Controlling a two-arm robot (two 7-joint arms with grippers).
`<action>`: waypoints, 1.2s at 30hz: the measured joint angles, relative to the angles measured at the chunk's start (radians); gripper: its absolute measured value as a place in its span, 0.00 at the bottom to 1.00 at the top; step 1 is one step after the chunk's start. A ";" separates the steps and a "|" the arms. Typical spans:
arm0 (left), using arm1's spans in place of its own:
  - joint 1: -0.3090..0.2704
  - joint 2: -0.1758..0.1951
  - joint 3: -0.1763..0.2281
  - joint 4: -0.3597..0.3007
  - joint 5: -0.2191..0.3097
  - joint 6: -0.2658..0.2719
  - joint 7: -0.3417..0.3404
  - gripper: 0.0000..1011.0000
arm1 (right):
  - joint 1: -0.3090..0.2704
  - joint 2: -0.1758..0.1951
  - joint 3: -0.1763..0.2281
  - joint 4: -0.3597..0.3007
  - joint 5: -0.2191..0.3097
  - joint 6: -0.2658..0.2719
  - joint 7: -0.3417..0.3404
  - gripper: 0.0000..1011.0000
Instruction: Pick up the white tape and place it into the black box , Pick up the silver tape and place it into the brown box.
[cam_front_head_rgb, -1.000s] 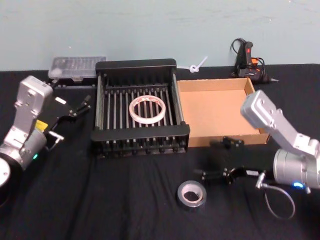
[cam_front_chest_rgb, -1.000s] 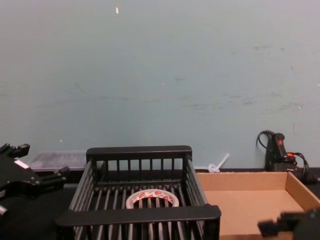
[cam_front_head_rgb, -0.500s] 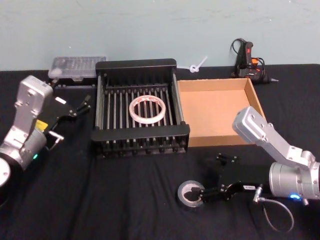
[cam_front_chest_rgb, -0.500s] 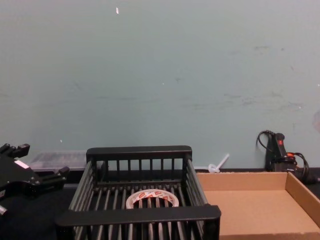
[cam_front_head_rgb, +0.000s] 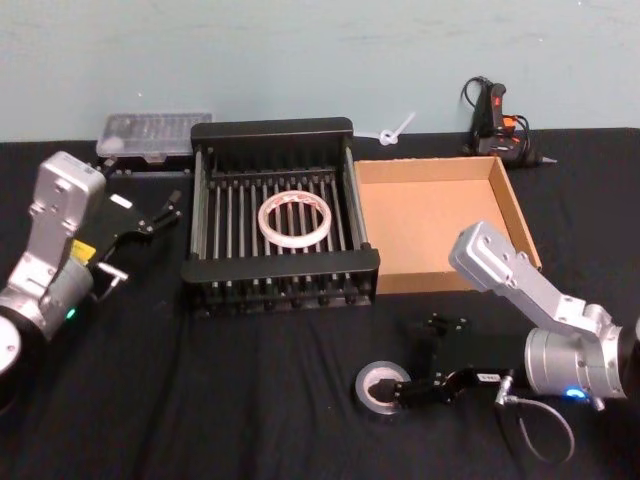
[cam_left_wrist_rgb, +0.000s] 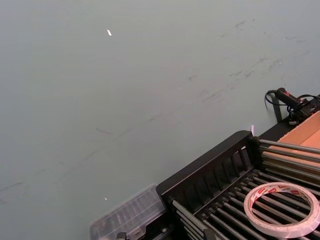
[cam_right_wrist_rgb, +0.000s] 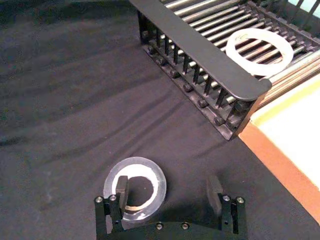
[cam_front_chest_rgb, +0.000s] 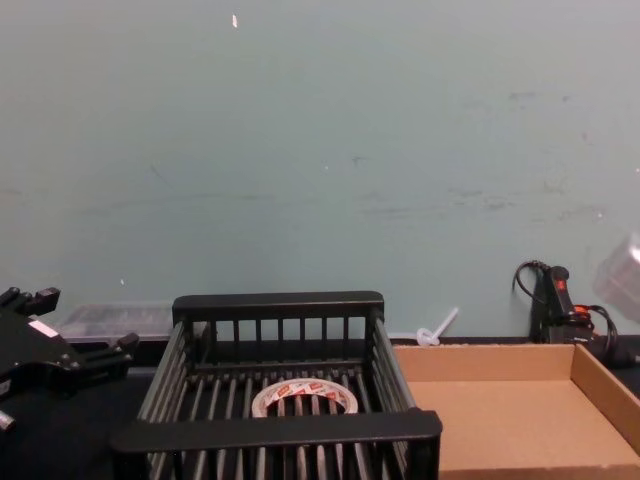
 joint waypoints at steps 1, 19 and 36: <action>0.000 0.000 0.000 0.000 0.000 0.000 0.000 0.99 | 0.005 -0.004 -0.004 0.007 -0.003 0.001 0.000 0.99; 0.000 0.000 0.000 0.000 0.000 0.000 0.000 0.99 | 0.033 -0.027 -0.030 0.048 -0.026 0.010 0.004 0.99; 0.000 0.000 0.000 0.000 0.000 0.000 0.000 0.99 | 0.038 -0.036 -0.031 0.059 -0.031 0.016 0.000 0.99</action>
